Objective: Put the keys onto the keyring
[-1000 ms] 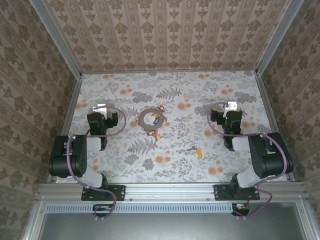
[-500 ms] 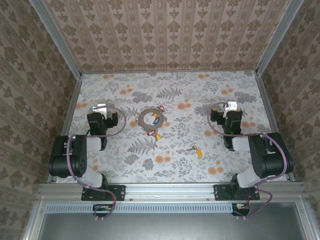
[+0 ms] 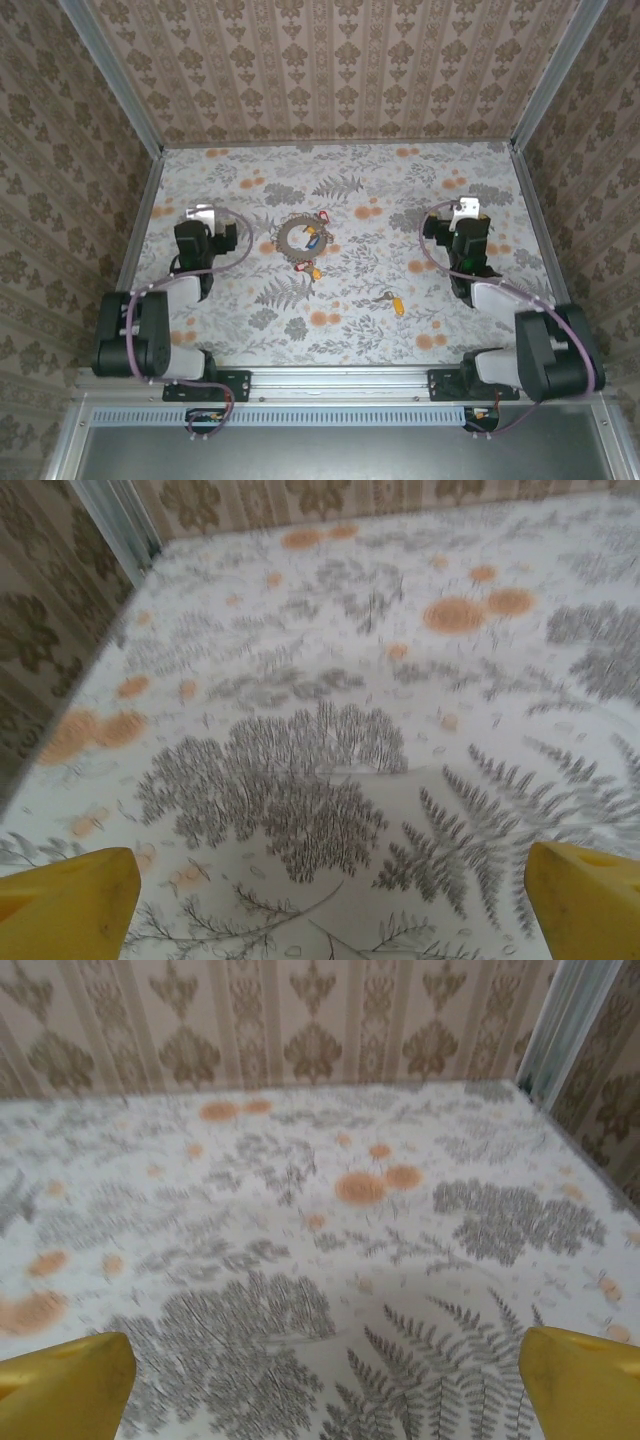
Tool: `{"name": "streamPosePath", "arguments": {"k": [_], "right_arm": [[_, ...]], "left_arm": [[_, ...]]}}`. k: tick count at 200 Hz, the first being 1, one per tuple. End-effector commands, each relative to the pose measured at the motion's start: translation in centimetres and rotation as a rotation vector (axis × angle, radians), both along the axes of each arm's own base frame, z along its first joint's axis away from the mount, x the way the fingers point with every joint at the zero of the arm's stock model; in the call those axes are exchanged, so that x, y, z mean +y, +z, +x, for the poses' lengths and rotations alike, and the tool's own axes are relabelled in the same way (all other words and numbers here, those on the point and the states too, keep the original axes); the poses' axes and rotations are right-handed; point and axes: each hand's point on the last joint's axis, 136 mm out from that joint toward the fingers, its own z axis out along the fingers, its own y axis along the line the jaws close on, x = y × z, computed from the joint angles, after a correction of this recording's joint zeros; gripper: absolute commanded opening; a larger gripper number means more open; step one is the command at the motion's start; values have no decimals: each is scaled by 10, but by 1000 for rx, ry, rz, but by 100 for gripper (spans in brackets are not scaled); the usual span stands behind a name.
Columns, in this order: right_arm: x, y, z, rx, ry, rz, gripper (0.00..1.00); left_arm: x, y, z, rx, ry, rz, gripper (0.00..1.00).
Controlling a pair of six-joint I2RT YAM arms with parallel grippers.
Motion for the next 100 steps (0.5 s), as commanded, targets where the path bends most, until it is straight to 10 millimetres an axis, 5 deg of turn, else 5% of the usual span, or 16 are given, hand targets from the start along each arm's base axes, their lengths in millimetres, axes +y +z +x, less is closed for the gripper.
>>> {"name": "streamPosePath", "arguments": {"k": [1,42,76,100], "right_arm": [[-2,16,-8,83,-62,85,100],[44,9,-26,209,117,234,100],[102,-3,-52,319,334,253,100],[135,-2,-64,358,464,242,100]], "left_arm": [[-14,32,-7,31,9,53,100],[-75,59,-31,153,-60,-54,100],[-128,44,-56,391,-241,-298,100],[-146,34,-68,481,-290,-334,100]]}}
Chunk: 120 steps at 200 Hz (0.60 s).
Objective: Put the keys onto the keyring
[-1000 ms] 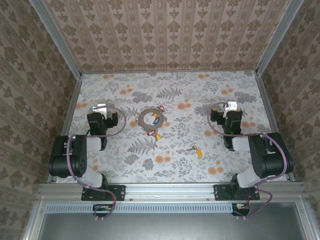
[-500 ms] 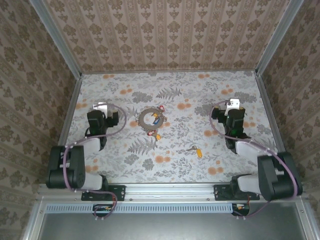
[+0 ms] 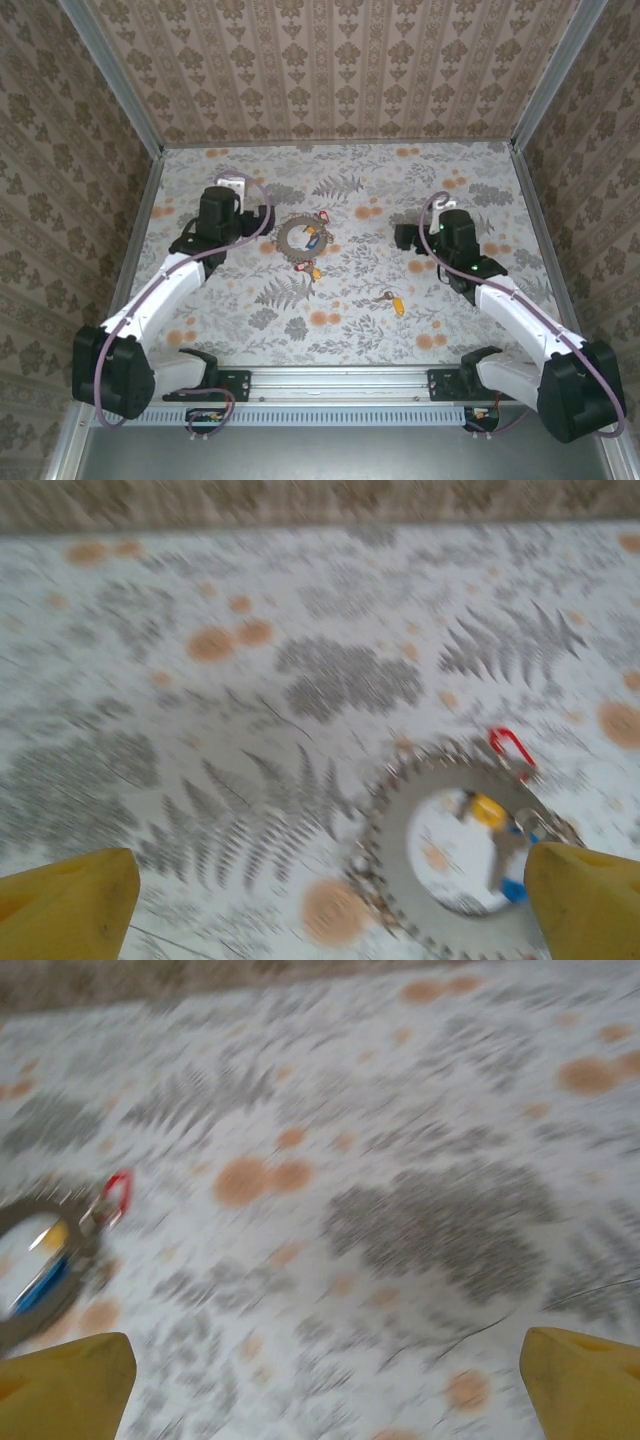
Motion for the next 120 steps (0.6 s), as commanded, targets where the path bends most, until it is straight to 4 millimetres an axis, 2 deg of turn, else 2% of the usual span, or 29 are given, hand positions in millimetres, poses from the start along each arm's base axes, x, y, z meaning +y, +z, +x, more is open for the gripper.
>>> {"name": "streamPosePath", "arguments": {"k": [1,22,24,31,41,63,89,107,120], "right_arm": [[33,-1,-21,74,143,43,100],[46,-11,-27,109,201,80,100],[46,-13,-28,112,204,81,100],[48,-18,-30,118,216,88,100],[51,-22,-31,120,232,93,100],[51,-27,-30,134,241,94,100],[58,-26,-23,136,287,79,100],[64,-27,-13,148,320,41,94],[76,-25,-2,150,358,17,89]], "left_arm": [[-24,-33,-35,243,-76,-86,100],[-42,-32,-38,272,-126,-90,100],[-50,-32,-42,275,-151,-83,100],[-61,-32,-43,278,-181,-68,99],[-72,-32,-43,283,-213,-44,96],[-92,-47,-37,318,-274,43,83],[-94,-67,-30,377,-277,131,72],[-93,-67,-26,379,-272,83,70],[-90,-67,-25,382,-266,50,70]]}}
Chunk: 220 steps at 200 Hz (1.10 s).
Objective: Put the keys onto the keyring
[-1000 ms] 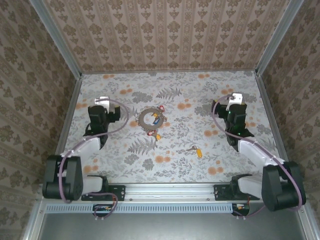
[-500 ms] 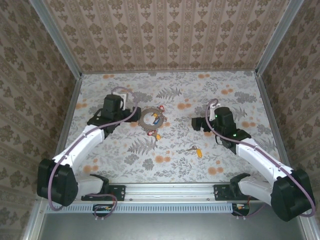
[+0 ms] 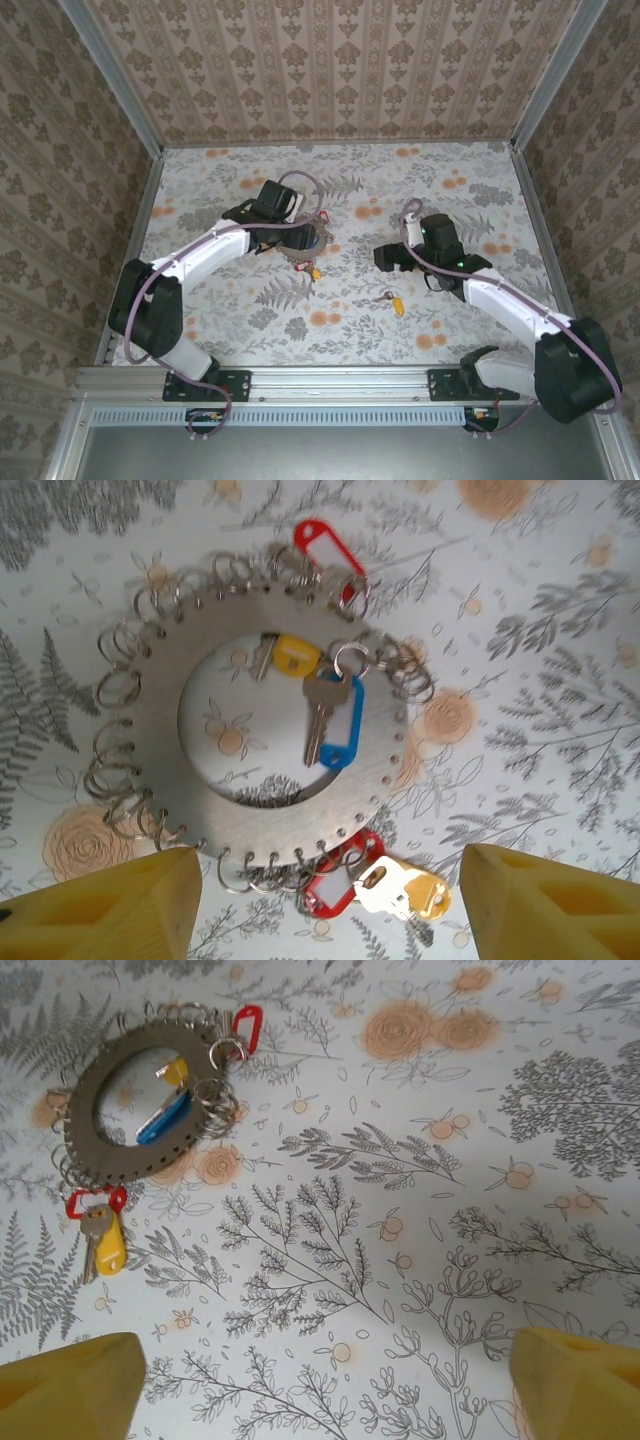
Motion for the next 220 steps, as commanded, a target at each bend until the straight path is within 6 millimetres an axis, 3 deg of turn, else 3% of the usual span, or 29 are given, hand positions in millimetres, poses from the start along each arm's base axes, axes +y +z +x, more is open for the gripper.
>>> {"name": "streamPosePath", "arguments": {"k": [1,14,21,59,63,109,147,220], "right_arm": [[23,15,20,-36,97,-16,89],[38,16,31,-42,141,-45,82],[45,2,36,-10,162,-73,79],[89,-19,71,21,256,-145,67],[94,-21,74,25,266,-150,65],[131,-52,93,81,343,-219,51],[144,-64,95,103,406,-315,44],[146,-86,85,138,475,-441,43]], "left_arm": [[9,3,-2,20,6,-20,70],[13,5,-2,24,14,-39,70],[15,6,-3,25,19,-48,70],[34,12,-11,32,67,-130,69],[43,15,-7,26,95,-141,69],[52,25,-12,11,117,-213,69],[54,22,-8,27,130,-246,69],[56,27,-6,23,134,-273,69]]}}
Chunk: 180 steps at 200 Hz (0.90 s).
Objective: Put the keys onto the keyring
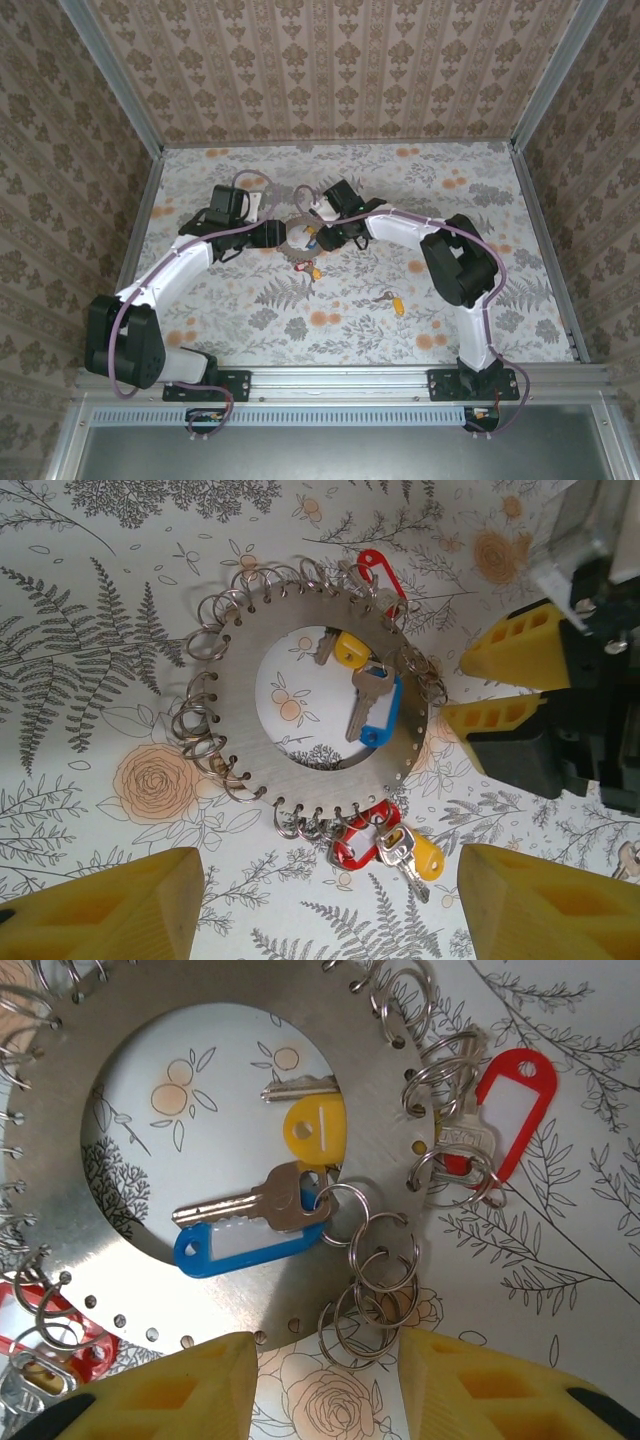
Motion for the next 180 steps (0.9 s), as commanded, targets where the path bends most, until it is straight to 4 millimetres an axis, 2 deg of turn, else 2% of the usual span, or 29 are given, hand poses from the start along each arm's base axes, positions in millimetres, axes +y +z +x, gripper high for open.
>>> {"name": "streamPosePath", "arguments": {"k": [1,47,99,128,148,180], "right_arm": [[-7,-15,-6,22,33,-94,43],[-11,-30,-2,-1,57,-189,43],[-5,-33,6,-60,85,-259,36],[2,-32,7,-83,117,-272,29],[5,-32,5,-92,142,-280,19],[13,-27,-1,-94,179,-246,10]], "left_arm": [[-1,3,0,3,7,-39,69],[-3,4,0,4,6,-49,69],[-3,3,1,9,6,-56,69],[-3,3,1,10,5,-57,69],[-2,2,-1,10,7,-55,69],[0,-3,-2,17,12,-41,69]]}}
